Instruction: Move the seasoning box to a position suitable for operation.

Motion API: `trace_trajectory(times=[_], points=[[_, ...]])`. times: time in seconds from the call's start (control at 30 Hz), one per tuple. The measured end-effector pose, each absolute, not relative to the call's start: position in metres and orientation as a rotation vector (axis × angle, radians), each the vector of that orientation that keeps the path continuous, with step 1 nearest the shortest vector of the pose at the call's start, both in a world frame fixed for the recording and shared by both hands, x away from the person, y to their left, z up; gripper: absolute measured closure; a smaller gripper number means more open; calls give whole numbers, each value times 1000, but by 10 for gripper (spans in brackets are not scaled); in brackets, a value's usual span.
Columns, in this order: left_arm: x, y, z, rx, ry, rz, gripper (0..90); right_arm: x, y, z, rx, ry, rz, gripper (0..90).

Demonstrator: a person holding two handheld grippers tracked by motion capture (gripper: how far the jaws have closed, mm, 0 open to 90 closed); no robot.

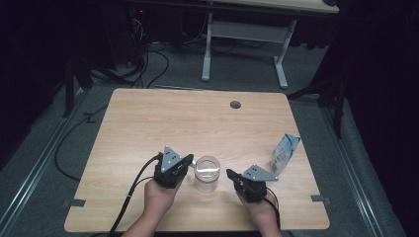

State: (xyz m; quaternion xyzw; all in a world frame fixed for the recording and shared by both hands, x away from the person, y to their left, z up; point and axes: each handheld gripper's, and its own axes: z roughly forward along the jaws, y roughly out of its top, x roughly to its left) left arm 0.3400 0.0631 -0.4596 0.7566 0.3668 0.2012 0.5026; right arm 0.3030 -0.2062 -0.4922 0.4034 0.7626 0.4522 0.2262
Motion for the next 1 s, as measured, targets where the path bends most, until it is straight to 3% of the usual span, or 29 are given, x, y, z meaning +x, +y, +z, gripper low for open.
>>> trace_trajectory(times=[1.0], points=[[339, 63, -461, 1820, 888, 496, 900, 300, -200, -487, 1079, 2101, 1279, 899]])
